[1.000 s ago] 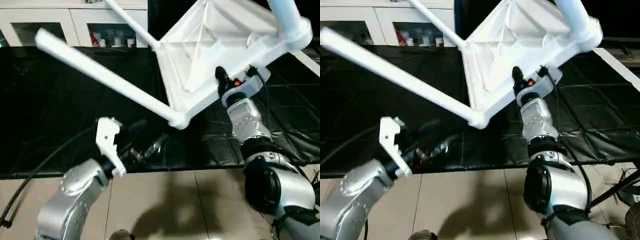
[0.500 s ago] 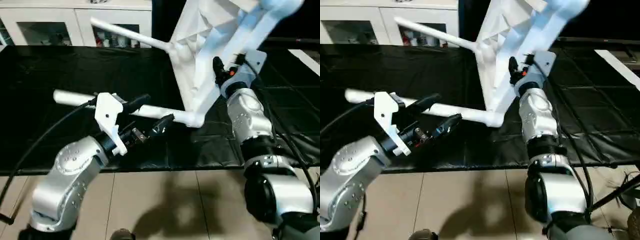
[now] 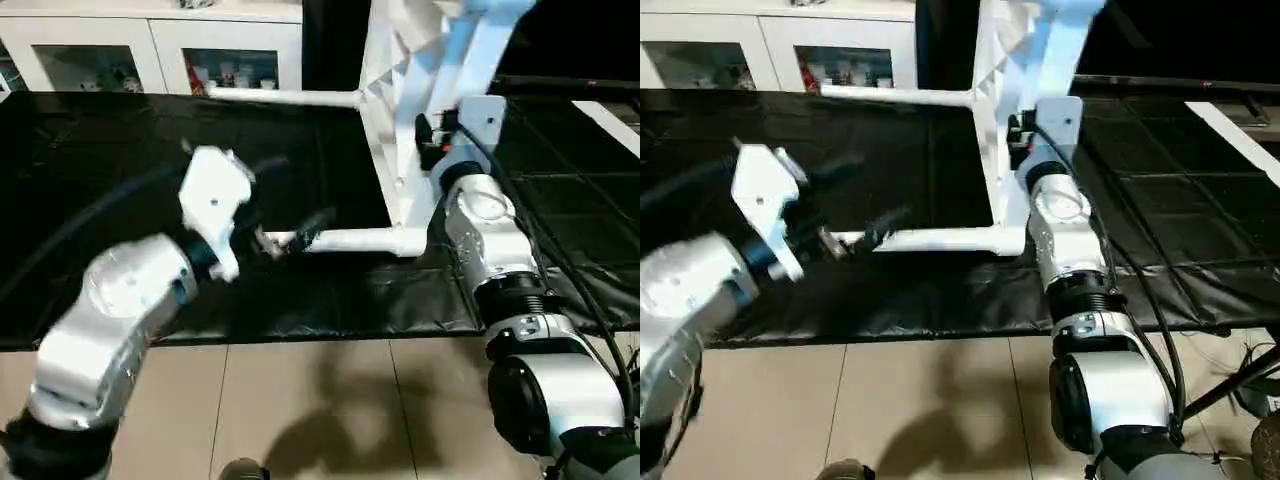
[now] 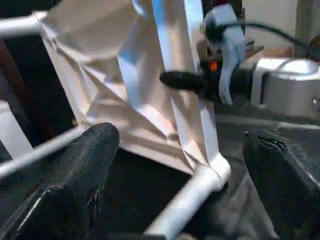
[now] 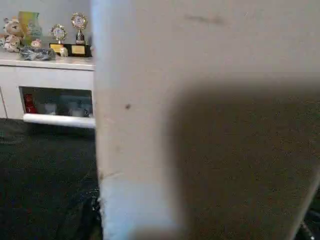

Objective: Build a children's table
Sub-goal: Flip table

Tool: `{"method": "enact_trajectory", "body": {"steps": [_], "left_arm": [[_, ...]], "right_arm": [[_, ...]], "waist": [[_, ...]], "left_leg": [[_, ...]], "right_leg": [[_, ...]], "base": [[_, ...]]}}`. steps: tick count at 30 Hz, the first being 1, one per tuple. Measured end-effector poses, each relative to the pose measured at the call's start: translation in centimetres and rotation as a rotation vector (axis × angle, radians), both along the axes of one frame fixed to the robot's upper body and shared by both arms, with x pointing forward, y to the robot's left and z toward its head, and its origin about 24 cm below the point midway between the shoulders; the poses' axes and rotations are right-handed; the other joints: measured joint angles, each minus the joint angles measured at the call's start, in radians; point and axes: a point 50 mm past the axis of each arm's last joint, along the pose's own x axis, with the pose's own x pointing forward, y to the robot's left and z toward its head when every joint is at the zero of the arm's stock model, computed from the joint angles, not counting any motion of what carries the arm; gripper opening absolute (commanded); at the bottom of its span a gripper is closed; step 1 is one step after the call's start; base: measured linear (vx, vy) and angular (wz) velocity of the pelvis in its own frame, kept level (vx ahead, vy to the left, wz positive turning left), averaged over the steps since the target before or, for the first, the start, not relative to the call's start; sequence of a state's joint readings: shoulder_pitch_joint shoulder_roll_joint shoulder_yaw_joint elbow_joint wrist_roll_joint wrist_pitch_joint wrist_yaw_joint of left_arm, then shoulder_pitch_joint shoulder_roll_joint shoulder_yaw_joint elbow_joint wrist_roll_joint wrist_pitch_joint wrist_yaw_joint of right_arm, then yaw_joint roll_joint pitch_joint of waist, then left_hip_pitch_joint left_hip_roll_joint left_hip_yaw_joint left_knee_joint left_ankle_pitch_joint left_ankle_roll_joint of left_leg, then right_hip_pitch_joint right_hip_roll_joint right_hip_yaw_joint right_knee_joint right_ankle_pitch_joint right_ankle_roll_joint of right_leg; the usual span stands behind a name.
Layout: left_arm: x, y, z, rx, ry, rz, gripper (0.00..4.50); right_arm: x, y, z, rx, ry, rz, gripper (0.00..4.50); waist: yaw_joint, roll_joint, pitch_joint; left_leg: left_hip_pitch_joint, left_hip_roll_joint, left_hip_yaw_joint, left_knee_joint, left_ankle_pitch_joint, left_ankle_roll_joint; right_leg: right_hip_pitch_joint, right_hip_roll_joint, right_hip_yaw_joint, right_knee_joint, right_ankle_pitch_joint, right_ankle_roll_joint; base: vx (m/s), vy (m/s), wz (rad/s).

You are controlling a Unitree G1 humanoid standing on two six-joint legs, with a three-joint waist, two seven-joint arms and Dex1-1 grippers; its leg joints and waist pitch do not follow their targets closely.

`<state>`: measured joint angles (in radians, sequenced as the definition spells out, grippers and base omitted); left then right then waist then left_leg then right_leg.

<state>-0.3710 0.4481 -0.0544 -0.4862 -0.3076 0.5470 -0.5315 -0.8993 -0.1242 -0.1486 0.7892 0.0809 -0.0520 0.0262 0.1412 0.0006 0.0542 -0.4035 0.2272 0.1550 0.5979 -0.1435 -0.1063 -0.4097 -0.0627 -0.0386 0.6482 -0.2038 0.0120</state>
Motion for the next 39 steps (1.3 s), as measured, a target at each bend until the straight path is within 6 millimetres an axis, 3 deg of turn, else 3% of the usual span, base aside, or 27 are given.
{"method": "enact_trajectory", "body": {"steps": [6, 7, 13, 20, 25, 39], "left_arm": [[0.7, 0.3, 2.6, 0.144, -0.164, 0.036, 4.5], [0.8, 0.4, 3.2, 0.166, -0.201, 0.044, 4.5], [2.4, 1.4, 7.3, 0.267, -0.445, 0.188, 4.5], [2.6, 2.0, 10.4, 0.407, -0.665, 0.264, 4.5], [4.0, 3.3, 11.7, 0.552, -0.772, 0.362, 4.5], [6.6, 5.2, 11.9, 0.715, -0.775, 0.459, 4.5]], "right_arm": [[0.1, 0.2, 0.0, -0.017, 0.019, 0.001, 1.94], [0.2, 0.3, 0.1, -0.022, 0.023, 0.004, 2.5], [0.3, 1.0, -1.7, -0.048, 0.111, 0.017, 3.08], [0.0, 0.9, -3.7, -0.07, 0.181, -0.003, 3.08], [-0.1, 1.0, -4.7, -0.07, 0.223, -0.003, 3.08], [-0.2, 1.2, -5.1, -0.067, 0.224, 0.012, 1.96]], "waist": [[-0.001, -0.003, 0.0], [-0.001, -0.003, 0.0], [-0.003, -0.006, -0.001], [0.0, -0.006, -0.001], [0.0, -0.006, -0.001], [0.0, -0.006, -0.001]], "left_leg": [[0.001, 0.001, 0.0, 0.001, 0.0, 0.0], [0.001, 0.001, 0.0, 0.001, 0.0, 0.0], [0.001, 0.0, -0.001, 0.002, 0.0, 0.0], [0.001, 0.0, -0.001, 0.003, 0.0, 0.0], [0.001, 0.001, -0.001, 0.003, 0.0, 0.0], [0.001, 0.001, -0.001, 0.003, 0.0, -0.001]], "right_leg": [[0.0, 0.001, 0.0, 0.001, 0.001, 0.0], [0.0, 0.001, 0.0, 0.001, 0.001, 0.0], [0.001, 0.0, 0.001, 0.001, 0.004, -0.001], [0.001, 0.001, 0.0, 0.001, 0.004, -0.001], [0.001, 0.001, 0.0, 0.002, 0.005, -0.001], [0.0, 0.001, 0.0, 0.002, 0.005, -0.001]], "base": [[0.0, 0.0, 0.0], [0.0, 0.0, 0.0], [0.0, 0.0, 0.0], [0.0, 0.0, 0.0], [0.0, 0.0, 0.0], [0.0, 0.0, 0.0]]}}
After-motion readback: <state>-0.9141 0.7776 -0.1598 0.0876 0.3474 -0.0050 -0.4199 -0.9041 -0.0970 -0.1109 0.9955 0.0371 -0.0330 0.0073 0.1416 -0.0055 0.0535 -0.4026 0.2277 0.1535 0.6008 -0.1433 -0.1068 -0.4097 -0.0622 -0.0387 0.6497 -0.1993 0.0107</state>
